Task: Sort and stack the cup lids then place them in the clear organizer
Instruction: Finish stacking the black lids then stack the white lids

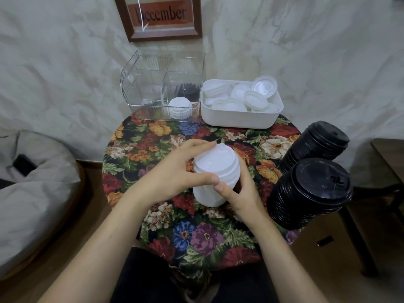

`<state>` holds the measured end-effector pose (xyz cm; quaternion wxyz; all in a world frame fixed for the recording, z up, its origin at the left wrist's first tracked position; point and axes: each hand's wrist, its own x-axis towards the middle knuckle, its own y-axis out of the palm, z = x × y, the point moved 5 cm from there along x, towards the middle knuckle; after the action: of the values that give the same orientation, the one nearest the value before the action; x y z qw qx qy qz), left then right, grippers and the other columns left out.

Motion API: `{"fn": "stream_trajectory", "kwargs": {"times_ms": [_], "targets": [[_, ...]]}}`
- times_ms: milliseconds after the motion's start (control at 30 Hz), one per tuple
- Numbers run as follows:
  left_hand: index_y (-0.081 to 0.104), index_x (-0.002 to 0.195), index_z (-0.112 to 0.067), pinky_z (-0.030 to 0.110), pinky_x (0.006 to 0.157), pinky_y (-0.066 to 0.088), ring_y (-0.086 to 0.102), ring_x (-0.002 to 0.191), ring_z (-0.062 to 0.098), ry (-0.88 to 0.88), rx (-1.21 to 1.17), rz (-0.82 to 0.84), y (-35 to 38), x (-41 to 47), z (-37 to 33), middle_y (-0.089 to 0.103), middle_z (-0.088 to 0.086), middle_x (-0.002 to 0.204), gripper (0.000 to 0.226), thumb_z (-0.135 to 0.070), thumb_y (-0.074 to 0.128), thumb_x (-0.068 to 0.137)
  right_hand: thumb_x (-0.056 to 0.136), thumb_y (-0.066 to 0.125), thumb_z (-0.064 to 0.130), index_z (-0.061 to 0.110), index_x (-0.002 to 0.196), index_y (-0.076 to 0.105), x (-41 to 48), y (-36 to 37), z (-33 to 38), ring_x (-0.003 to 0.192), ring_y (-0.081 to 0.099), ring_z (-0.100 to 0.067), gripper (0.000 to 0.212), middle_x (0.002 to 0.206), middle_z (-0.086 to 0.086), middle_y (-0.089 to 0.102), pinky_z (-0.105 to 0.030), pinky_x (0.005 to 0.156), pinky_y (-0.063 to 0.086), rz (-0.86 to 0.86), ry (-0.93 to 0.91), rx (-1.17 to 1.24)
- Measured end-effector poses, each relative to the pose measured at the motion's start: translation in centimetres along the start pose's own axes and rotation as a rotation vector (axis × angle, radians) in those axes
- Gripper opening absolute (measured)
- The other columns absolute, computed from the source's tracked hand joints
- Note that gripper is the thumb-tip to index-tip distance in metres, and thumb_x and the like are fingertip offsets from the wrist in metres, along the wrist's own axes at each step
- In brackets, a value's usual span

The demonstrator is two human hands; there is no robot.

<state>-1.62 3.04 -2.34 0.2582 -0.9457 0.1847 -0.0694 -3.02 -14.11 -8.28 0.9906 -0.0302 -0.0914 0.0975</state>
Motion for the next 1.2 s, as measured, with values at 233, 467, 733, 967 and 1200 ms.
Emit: {"fn": "stream_trajectory", "kwargs": {"times_ms": [233, 467, 733, 967, 1200], "targets": [[0.048, 0.151, -0.043, 0.018, 0.104, 0.033, 0.037, 0.134, -0.008, -0.037, 0.103, -0.067, 0.4, -0.8, -0.4, 0.041, -0.034, 0.137, 0.081, -0.057, 0.082, 0.079, 0.069, 0.083, 0.072, 0.038, 0.156, 0.039, 0.0, 0.1, -0.1, 0.142, 0.048, -0.006, 0.103, 0.151, 0.016, 0.053, -0.018, 0.107, 0.045, 0.013, -0.001, 0.025], [0.039, 0.156, -0.039, 0.034, 0.108, 0.036, 0.034, 0.132, 0.004, -0.051, 0.188, -0.058, 1.2, -0.7, -1.2, 0.036, -0.025, 0.139, 0.08, -0.044, 0.079, 0.088, 0.064, 0.085, 0.073, 0.037, 0.16, 0.031, -0.1, -0.1, 0.1, 0.144, 0.041, 0.002, 0.116, 0.155, 0.027, 0.044, -0.011, 0.105, 0.042, -0.001, -0.006, 0.028], [0.044, 0.151, -0.044, 0.024, 0.11, 0.031, 0.032, 0.139, 0.002, -0.031, 0.045, -0.012, 1.0, -0.3, 0.1, 0.035, -0.033, 0.137, 0.078, -0.053, 0.075, 0.08, 0.093, 0.063, 0.043, 0.024, 0.161, 0.031, -0.2, -0.3, 0.3, 0.149, 0.04, -0.012, 0.078, 0.16, 0.01, 0.045, -0.04, 0.121, 0.036, 0.112, 0.0, 0.092], [0.043, 0.151, -0.045, 0.018, 0.104, 0.034, 0.032, 0.136, -0.006, -0.006, 0.04, -0.004, 1.4, -0.4, 0.1, 0.034, -0.034, 0.138, 0.075, -0.048, 0.08, 0.087, 0.076, 0.071, 0.078, 0.036, 0.147, 0.044, 0.3, -0.3, 0.8, 0.134, 0.055, -0.004, 0.087, 0.14, 0.024, 0.057, -0.025, 0.103, 0.048, -0.013, 0.033, 0.108], [0.026, 0.155, -0.058, 0.023, 0.115, 0.031, 0.028, 0.145, -0.013, 0.008, -0.188, -0.126, 3.8, -1.4, 0.9, 0.029, -0.038, 0.157, 0.088, -0.051, 0.078, 0.085, 0.089, 0.065, 0.048, 0.033, 0.147, 0.05, 0.3, -0.8, 0.4, 0.137, 0.054, -0.013, 0.061, 0.147, 0.01, 0.057, -0.029, 0.105, 0.048, -0.02, 0.02, 0.127]]}}
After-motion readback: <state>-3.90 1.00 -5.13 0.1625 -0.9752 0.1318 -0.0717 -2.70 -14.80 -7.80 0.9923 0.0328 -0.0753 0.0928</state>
